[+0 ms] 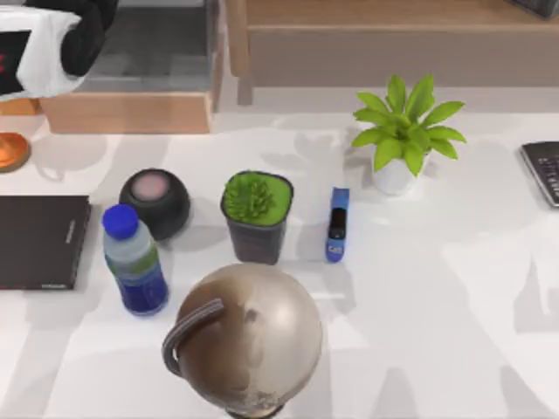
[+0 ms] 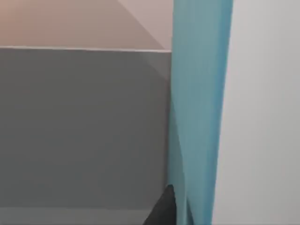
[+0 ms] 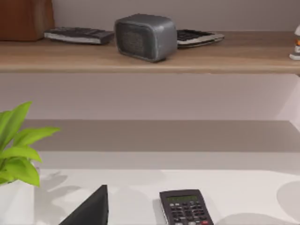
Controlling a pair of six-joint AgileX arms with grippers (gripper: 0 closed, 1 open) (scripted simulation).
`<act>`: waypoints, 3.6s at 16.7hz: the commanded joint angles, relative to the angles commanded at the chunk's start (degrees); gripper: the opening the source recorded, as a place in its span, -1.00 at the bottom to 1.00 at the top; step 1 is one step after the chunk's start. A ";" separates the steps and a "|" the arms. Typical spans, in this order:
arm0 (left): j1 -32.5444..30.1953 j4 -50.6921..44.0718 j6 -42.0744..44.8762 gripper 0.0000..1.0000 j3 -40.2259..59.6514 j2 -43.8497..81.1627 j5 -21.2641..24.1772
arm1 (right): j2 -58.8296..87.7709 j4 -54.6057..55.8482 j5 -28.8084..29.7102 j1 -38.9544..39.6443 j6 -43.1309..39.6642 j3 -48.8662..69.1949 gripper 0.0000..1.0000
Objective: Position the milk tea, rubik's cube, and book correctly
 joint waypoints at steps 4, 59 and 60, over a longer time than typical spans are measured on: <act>0.00 0.00 0.00 -0.81 0.00 0.00 0.00 | 0.00 0.00 0.00 0.00 0.00 0.00 1.00; 28.24 11.12 99.63 -1.00 -69.61 -28.83 27.26 | 0.00 0.00 0.00 0.00 0.00 0.00 1.00; 27.57 11.22 99.60 -1.00 -69.63 -28.80 26.99 | 0.00 0.00 0.00 0.00 0.00 0.00 1.00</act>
